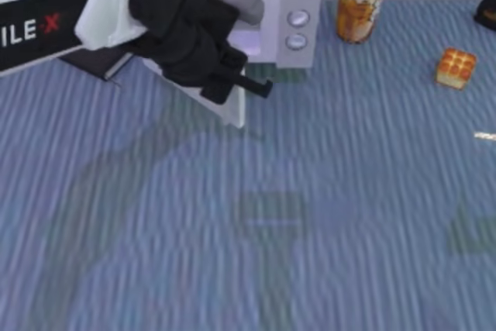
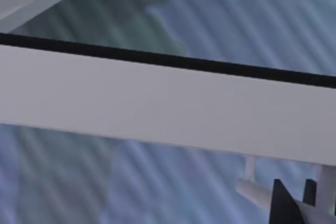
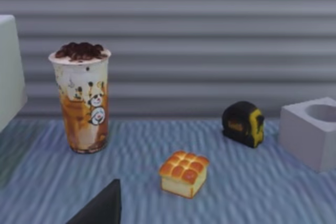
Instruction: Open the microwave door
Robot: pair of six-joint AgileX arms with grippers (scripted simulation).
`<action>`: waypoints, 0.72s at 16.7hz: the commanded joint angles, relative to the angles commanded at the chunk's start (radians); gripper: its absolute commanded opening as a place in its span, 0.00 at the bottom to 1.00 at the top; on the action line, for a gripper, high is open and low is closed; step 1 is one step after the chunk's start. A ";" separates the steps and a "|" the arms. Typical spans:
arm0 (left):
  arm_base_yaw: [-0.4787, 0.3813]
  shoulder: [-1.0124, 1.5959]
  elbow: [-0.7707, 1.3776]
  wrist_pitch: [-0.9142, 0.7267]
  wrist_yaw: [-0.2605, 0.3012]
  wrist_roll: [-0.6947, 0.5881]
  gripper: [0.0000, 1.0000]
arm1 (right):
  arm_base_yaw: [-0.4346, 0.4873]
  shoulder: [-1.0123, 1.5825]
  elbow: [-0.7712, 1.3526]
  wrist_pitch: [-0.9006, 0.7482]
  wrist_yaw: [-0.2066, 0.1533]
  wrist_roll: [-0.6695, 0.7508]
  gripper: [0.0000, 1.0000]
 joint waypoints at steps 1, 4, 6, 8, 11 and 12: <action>0.007 -0.009 -0.012 0.002 0.010 0.021 0.00 | 0.000 0.000 0.000 0.000 0.000 0.000 1.00; 0.016 -0.020 -0.026 0.004 0.023 0.044 0.00 | 0.000 0.000 0.000 0.000 0.000 0.000 1.00; 0.016 -0.020 -0.026 0.004 0.023 0.044 0.00 | 0.000 0.000 0.000 0.000 0.000 0.000 1.00; 0.016 -0.020 -0.026 0.004 0.023 0.044 0.00 | 0.000 0.000 0.000 0.000 0.000 0.000 1.00; 0.016 -0.020 -0.026 0.004 0.023 0.044 0.00 | 0.000 0.000 0.000 0.000 0.000 0.000 1.00; 0.016 -0.020 -0.026 0.004 0.023 0.044 0.00 | 0.000 0.000 0.000 0.000 0.000 0.000 1.00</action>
